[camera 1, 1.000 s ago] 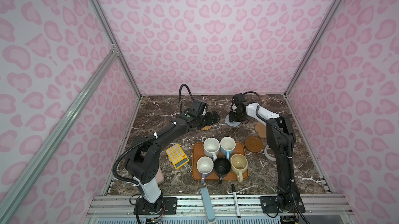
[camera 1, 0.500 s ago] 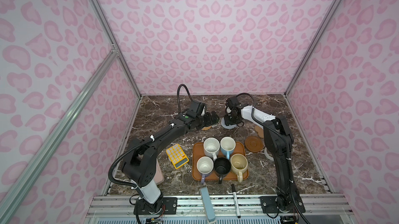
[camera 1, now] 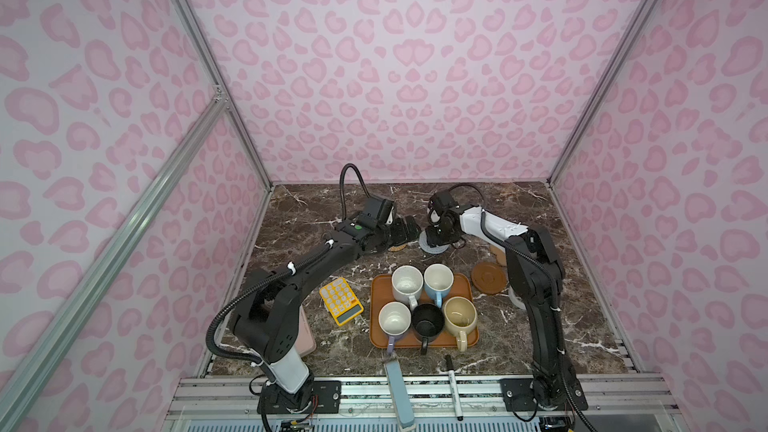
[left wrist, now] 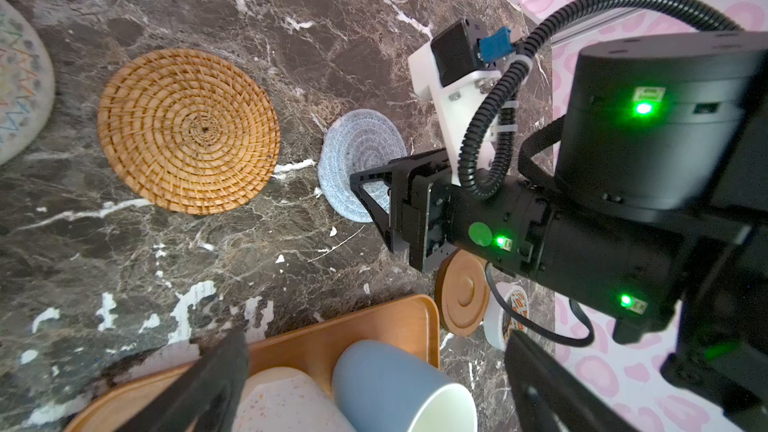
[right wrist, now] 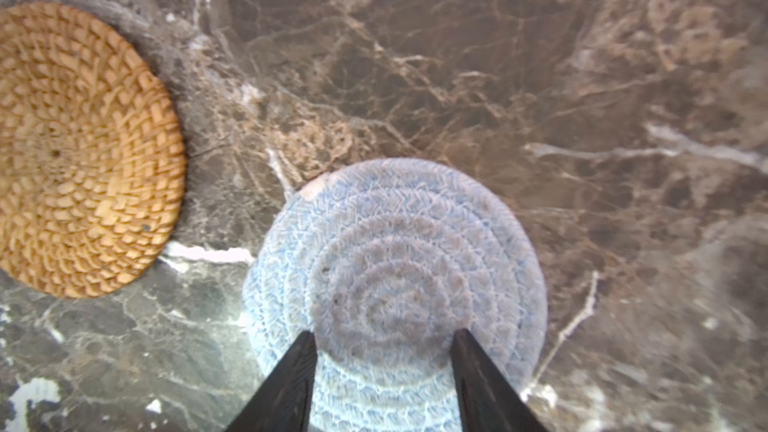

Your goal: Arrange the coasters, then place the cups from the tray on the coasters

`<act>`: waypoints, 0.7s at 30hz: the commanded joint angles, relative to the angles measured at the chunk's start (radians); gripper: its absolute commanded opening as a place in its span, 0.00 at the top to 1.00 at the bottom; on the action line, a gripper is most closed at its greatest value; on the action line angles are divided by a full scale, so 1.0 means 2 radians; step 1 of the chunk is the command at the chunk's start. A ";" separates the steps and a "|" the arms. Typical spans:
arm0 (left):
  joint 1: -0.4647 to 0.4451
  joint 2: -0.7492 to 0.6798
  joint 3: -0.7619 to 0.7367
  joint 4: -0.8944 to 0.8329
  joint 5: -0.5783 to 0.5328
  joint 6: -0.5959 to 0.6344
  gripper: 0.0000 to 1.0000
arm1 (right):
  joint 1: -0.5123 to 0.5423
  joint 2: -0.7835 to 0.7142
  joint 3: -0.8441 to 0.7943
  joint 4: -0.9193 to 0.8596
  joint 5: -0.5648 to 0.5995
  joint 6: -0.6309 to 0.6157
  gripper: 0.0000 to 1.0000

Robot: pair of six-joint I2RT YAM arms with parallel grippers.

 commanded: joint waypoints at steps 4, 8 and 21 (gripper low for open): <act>0.001 -0.008 -0.005 0.001 -0.008 0.003 0.02 | 0.009 0.018 0.008 -0.041 -0.031 0.010 0.46; 0.001 -0.009 -0.006 0.001 -0.007 0.002 0.02 | 0.007 0.025 0.018 -0.053 -0.003 0.014 0.46; 0.004 -0.033 0.007 -0.016 -0.027 0.004 0.02 | -0.001 -0.017 0.056 -0.055 -0.027 -0.005 0.34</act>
